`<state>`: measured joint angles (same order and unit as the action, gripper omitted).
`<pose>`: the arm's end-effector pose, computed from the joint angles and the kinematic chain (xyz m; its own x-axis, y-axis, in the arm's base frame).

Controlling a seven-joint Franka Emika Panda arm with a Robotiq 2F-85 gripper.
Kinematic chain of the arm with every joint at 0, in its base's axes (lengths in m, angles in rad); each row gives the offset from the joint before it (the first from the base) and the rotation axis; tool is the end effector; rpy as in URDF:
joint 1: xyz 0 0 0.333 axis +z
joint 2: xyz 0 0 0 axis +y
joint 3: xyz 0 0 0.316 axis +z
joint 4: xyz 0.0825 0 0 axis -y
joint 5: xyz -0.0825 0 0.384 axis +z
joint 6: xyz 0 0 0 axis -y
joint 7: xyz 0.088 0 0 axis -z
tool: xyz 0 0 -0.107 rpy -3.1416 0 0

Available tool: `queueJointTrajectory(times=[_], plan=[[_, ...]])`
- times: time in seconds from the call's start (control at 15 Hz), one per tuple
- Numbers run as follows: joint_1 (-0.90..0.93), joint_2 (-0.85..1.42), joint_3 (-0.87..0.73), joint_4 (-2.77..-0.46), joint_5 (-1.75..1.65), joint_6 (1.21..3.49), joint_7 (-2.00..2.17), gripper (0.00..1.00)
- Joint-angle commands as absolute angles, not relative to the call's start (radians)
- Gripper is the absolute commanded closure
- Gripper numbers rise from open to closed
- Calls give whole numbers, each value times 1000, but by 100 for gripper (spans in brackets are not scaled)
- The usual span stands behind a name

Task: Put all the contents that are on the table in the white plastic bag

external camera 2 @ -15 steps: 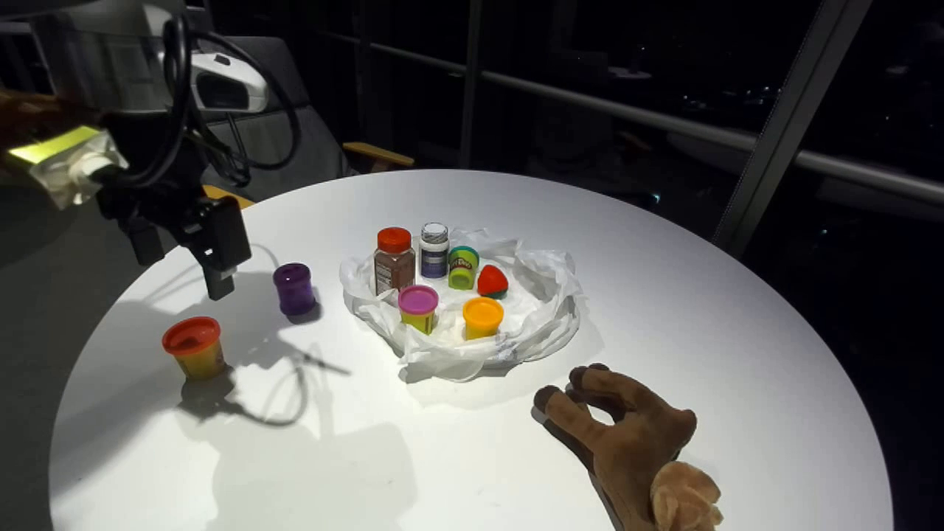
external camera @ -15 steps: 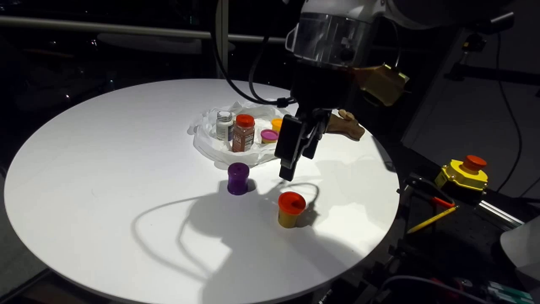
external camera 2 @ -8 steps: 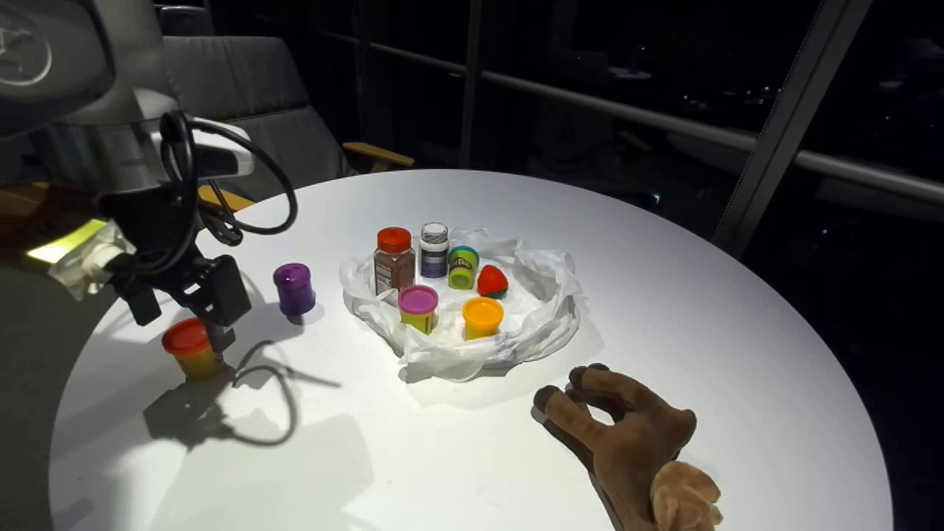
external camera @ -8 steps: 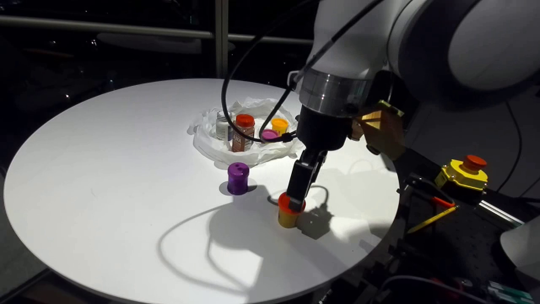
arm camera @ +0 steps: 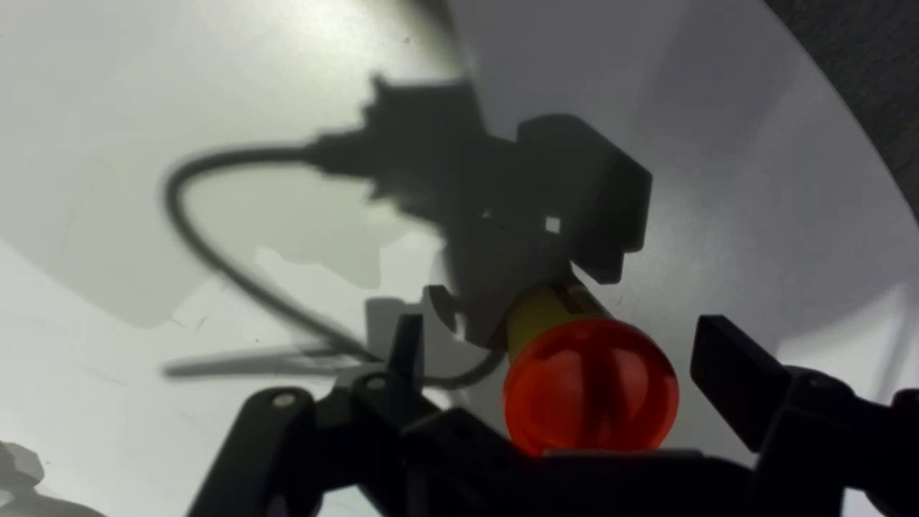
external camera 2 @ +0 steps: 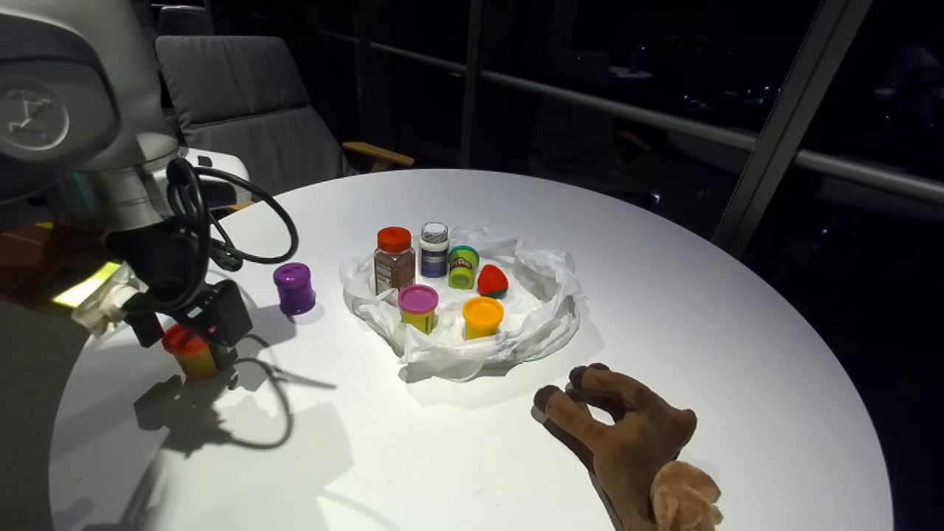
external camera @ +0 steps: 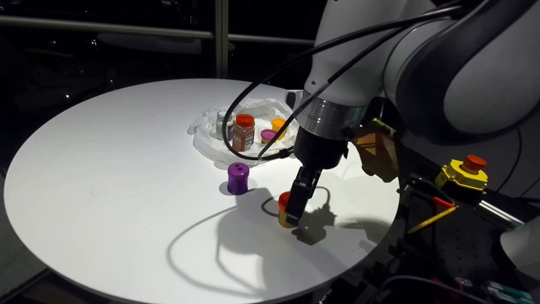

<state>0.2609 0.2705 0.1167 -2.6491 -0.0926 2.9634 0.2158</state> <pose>0.3883 0.1647 0.1570 0.9687 0.2444 0.0441 0.2455 -0.9692 -0.0204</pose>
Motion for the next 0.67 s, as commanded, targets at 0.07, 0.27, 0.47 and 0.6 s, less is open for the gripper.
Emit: queueJointTrajectory(times=[0.07, 0.27, 0.47, 0.6], plan=[[319, 279, 53, -2644, -123, 3016, 235, 32], [336, 270, 33, -2646, -121, 3028, 234, 54], [346, 253, 22, -2651, -115, 3036, 227, 72], [368, 229, -11, -2647, -133, 2999, 247, 72]])
